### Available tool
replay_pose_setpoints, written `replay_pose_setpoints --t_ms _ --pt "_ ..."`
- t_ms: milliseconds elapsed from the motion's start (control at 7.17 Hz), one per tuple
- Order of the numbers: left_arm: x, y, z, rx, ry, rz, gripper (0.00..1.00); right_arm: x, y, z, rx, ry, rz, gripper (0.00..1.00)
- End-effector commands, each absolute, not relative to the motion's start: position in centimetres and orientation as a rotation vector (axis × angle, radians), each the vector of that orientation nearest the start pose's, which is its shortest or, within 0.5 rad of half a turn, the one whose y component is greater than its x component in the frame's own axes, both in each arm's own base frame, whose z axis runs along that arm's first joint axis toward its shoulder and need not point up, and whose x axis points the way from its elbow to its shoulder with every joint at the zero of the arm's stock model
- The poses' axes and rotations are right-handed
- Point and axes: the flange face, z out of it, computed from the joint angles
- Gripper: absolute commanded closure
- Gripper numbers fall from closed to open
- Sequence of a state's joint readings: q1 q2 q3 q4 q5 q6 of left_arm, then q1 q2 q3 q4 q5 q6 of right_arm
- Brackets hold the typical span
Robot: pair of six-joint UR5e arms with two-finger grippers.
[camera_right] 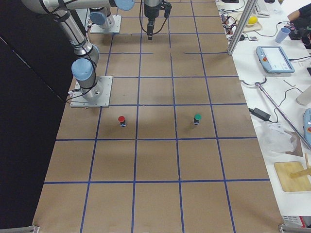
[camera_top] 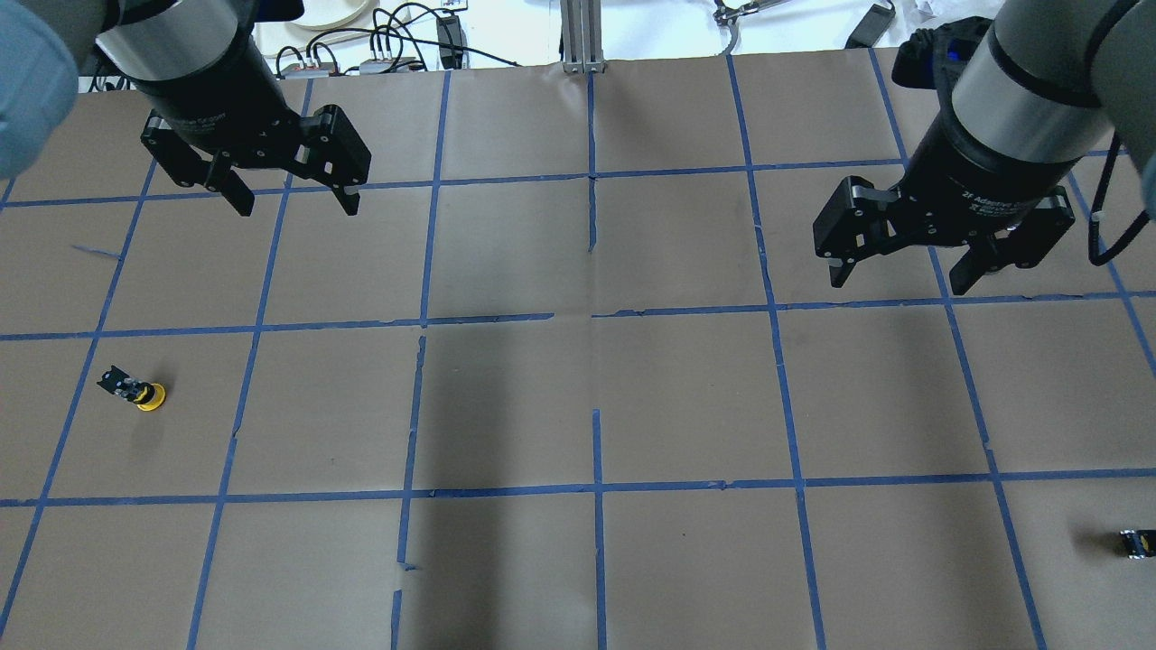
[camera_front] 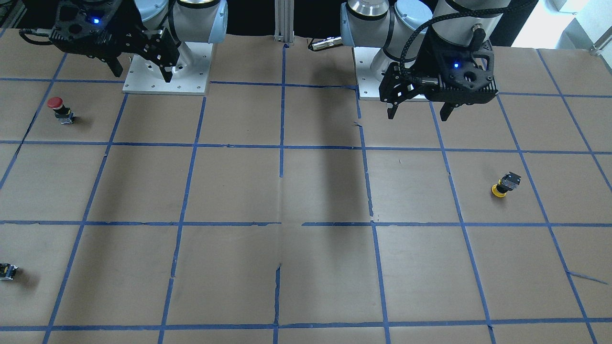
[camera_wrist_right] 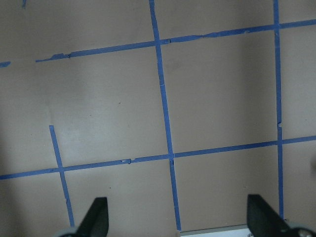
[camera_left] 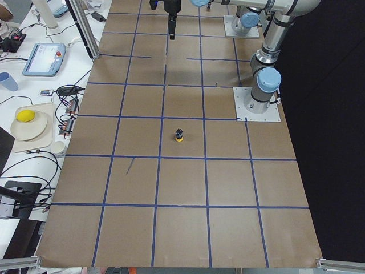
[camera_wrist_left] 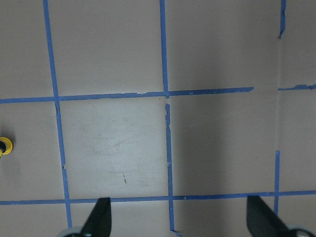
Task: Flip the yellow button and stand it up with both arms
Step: 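Move the left gripper down toward the yellow button lying on its side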
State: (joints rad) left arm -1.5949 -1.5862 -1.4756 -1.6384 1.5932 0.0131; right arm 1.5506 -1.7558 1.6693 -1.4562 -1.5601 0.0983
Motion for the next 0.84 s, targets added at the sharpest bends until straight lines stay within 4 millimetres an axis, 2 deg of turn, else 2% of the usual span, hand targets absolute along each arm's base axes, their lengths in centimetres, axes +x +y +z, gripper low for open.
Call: replay_pose_setpoints --t_ms 0,279,419,698 --pt "-14.2 -49.5 51.9 0.064 3.116 -0.060 0.00 12.6 -41.2 51.5 0.185 3.128 0.003 0.00" --pt "-13.5 -48.9 51.3 0.158 3.096 -0.024 0.00 12.5 -40.9 51.8 0.187 3.128 -0.007 0.00" --pt "-11.3 -48.8 49.4 0.127 3.099 0.040 0.00 12.5 -40.8 51.9 0.187 3.127 -0.011 0.00" --pt "-2.3 -49.0 45.2 0.225 3.124 0.163 0.00 12.5 -40.9 51.9 0.192 3.125 -0.011 0.00"
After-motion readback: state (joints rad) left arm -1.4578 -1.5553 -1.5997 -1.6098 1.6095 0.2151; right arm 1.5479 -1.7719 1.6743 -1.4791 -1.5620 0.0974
